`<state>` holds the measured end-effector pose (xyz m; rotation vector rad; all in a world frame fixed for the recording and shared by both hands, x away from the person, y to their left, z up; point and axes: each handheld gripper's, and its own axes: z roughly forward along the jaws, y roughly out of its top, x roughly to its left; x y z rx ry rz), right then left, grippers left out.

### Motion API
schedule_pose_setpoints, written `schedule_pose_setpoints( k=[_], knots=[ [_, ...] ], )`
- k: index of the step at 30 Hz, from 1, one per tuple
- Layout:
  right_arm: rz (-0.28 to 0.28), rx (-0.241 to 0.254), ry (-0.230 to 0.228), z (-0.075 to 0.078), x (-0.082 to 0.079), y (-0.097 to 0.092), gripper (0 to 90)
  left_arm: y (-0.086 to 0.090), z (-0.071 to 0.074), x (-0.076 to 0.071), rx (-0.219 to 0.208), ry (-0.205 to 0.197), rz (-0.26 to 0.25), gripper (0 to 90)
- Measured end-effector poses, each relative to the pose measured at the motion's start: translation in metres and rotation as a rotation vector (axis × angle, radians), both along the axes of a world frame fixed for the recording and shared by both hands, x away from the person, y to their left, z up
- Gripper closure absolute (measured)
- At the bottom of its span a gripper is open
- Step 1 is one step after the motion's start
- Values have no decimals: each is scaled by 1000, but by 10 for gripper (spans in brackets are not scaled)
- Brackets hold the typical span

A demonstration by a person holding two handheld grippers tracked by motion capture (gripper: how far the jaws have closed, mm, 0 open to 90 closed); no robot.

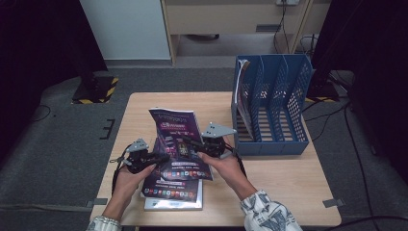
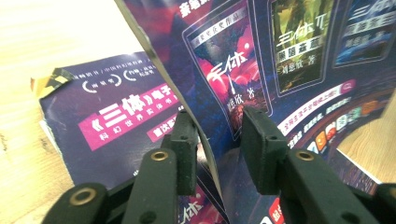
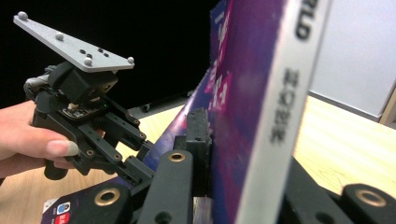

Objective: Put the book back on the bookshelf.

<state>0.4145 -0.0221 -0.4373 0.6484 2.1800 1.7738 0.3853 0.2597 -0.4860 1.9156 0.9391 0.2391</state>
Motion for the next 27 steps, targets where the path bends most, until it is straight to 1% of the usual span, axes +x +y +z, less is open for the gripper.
schedule_pose_setpoints(
  k=[1,5,6,7,8,9,10,11,12,14,15,16,17,25,27],
  knots=[
    [2,6,-3,1,0,-1,812,2,2,-1,-8,-13,9,693],
    [7,11,-11,4,-1,0,818,5,6,-1,-16,-24,21,718],
    [6,12,-15,5,-1,0,819,5,7,-1,-13,-29,22,722],
    [3,1,-26,6,-2,0,817,5,8,-2,-8,-39,25,731],
    [3,1,-26,6,-2,0,817,6,9,-2,-4,-44,26,731],
    [-3,1,-26,8,-2,-1,814,6,11,-3,3,-61,33,740],
    [-3,1,-26,8,-2,-1,814,6,11,-3,3,-61,33,745],
    [-6,3,-29,9,-3,-2,813,7,13,-4,6,-75,39,753],
    [-6,3,-29,9,-3,-2,813,7,13,-4,6,-75,39,757],
    [-4,1,-36,12,-4,-3,809,9,16,-5,3,-95,44,772],
    [-4,1,-36,12,-4,-3,809,9,16,-5,3,-95,44,777],
    [-5,-1,-40,13,-4,-3,807,9,17,-5,5,-104,43,777],
    [-10,-1,-44,15,-4,-3,801,9,20,-6,17,-115,40,789],
    [-3,6,-45,19,-4,-5,790,9,23,-7,40,-143,47,792],
    [6,4,-50,20,-6,-3,787,10,24,-8,35,-148,55,792]
  ],
)
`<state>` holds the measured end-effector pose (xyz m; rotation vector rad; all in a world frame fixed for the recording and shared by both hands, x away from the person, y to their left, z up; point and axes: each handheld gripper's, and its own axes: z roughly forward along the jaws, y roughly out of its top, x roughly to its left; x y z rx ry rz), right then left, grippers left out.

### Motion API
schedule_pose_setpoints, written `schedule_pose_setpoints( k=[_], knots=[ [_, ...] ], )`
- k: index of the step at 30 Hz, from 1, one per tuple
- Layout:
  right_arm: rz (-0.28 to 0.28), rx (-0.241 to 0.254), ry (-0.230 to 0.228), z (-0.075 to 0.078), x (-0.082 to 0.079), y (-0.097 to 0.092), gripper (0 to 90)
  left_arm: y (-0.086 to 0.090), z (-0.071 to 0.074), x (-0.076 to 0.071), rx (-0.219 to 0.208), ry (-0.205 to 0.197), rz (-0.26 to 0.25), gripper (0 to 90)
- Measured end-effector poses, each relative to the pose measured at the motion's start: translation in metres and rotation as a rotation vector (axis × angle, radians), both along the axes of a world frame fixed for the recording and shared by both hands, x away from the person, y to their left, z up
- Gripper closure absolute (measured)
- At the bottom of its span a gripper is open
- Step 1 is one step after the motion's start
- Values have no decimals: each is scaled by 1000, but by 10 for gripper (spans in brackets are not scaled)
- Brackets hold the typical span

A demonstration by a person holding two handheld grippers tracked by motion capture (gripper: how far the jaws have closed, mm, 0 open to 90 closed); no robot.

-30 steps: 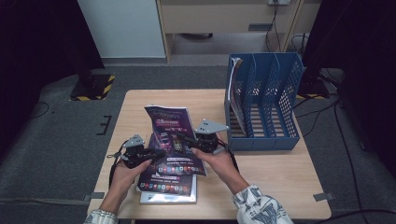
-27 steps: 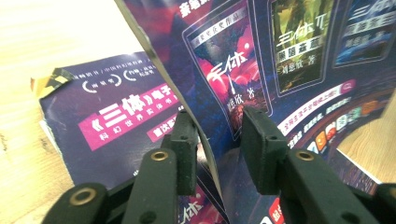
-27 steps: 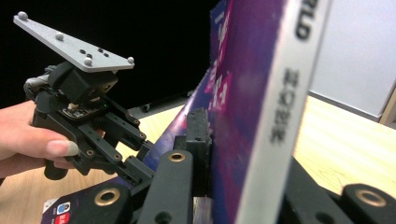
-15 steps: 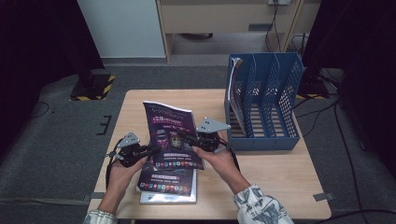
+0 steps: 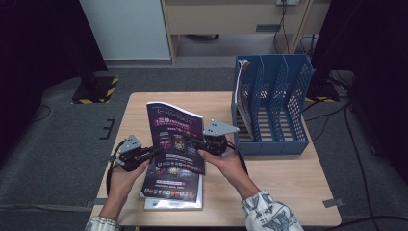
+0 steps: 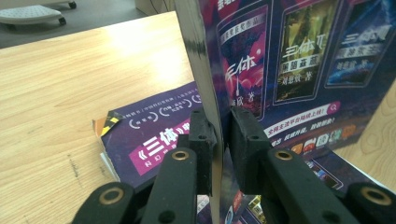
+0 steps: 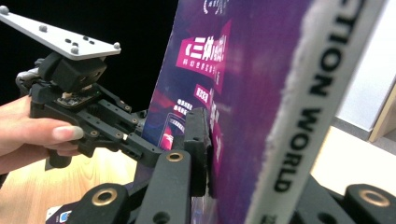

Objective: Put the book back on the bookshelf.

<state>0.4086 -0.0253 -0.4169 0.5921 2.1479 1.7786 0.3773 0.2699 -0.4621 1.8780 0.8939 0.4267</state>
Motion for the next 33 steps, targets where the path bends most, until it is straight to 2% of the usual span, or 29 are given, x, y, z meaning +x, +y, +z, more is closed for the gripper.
schedule_pose_setpoints(
  k=[10,13,27,33],
  knots=[
    [10,7,-10,4,-2,2,756,0,-1,-1,0,-15,-4,791],
    [12,-5,-14,6,-2,2,748,0,-1,-2,-2,-17,-4,792],
    [40,7,-3,10,0,11,657,6,-1,-3,-11,-25,6,801],
    [46,16,2,11,1,11,656,6,0,-3,-8,-34,8,815]
  ],
)
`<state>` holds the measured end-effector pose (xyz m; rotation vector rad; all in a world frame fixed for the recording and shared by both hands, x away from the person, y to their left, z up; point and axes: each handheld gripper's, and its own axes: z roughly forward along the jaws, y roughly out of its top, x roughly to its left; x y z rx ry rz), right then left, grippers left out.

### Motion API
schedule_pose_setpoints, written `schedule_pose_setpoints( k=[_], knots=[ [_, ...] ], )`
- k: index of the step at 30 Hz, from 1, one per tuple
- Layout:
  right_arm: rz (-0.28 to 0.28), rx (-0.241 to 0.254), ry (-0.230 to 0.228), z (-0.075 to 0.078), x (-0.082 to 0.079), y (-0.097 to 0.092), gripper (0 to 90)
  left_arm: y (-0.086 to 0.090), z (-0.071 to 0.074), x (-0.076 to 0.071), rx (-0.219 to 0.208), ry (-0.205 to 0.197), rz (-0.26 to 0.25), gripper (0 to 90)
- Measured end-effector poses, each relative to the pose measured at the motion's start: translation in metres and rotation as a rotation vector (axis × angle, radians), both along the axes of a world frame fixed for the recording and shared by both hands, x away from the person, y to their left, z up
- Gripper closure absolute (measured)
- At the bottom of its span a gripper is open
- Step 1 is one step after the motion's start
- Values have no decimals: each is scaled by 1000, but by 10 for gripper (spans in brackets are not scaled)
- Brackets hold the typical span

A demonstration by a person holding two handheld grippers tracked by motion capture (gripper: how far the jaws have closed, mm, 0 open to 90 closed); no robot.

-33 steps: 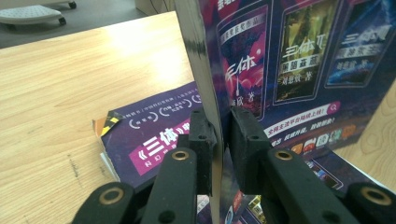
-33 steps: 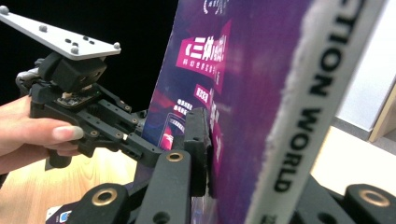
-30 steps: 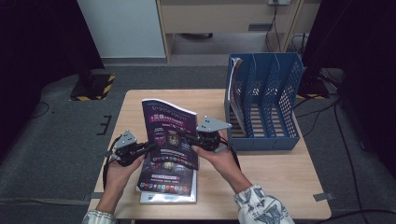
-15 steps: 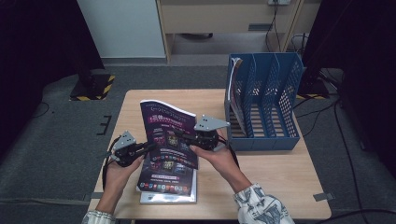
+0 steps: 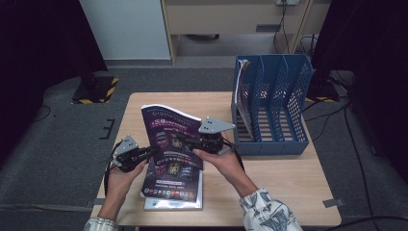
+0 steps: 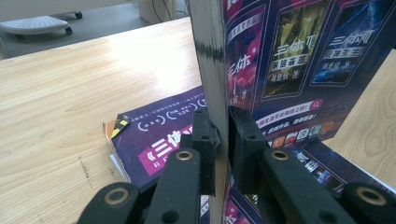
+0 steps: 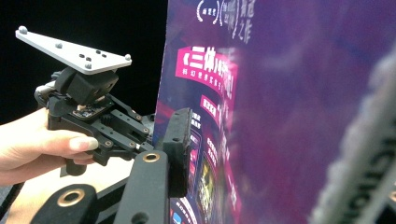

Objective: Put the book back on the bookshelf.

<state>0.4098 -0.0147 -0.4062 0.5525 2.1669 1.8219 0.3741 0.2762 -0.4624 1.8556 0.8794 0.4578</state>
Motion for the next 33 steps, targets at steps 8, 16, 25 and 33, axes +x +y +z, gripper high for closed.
schedule_pose_setpoints(
  k=[8,16,25,33],
  knots=[
    [6,14,-6,5,2,-1,659,1,0,0,0,-1,-2,813],
    [21,21,-18,16,5,0,691,2,-1,0,-4,-2,-7,811],
    [31,31,-32,24,7,1,761,2,-2,0,-8,1,-8,809],
    [37,35,-28,24,9,4,756,4,-2,0,-14,2,-12,810]
  ],
)
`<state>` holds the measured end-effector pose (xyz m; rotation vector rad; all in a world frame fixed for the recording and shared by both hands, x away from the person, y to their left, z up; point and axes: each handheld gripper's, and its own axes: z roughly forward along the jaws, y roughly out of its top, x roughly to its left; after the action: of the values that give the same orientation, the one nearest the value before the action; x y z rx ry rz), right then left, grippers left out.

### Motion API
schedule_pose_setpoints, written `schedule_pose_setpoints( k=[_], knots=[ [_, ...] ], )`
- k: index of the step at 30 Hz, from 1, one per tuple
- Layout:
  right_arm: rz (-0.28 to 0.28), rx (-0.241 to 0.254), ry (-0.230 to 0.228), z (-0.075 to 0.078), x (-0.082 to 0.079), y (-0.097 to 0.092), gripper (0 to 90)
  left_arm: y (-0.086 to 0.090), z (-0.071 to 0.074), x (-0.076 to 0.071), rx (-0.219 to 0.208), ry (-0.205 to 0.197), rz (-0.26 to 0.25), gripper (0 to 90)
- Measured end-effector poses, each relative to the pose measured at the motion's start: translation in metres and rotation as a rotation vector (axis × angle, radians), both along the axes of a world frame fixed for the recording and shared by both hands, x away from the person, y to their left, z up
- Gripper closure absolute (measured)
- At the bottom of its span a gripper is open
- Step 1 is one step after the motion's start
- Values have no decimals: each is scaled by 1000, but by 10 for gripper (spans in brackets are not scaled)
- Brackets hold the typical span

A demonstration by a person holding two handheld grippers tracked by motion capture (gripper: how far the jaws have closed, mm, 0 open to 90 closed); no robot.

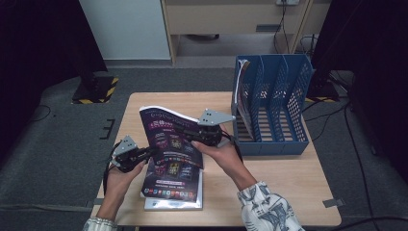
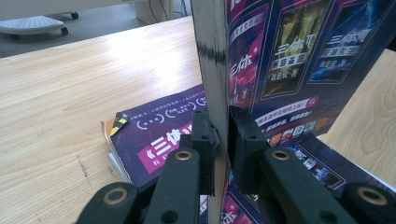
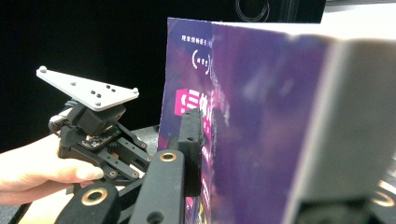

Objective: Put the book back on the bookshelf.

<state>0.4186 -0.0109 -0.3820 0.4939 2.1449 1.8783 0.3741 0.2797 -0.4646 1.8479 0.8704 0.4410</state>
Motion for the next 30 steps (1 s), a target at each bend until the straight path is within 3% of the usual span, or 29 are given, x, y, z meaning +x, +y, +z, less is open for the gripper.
schedule_pose_setpoints(
  k=[7,21,25,27,29,30],
  knots=[
    [-2,4,7,0,2,2,816,1,-1,0,-7,4,-3,810],
    [-15,-17,-1,0,3,5,819,3,-2,0,-18,7,-4,808],
    [-50,-16,0,0,2,5,825,3,-2,1,-21,4,8,771],
    [-60,-13,1,0,2,4,825,4,-3,1,-18,1,29,676],
    [-66,-12,3,0,0,4,826,5,-5,1,-17,-3,51,649],
    [-72,-5,12,1,-2,2,826,8,-6,1,-27,-2,78,549]
  ],
)
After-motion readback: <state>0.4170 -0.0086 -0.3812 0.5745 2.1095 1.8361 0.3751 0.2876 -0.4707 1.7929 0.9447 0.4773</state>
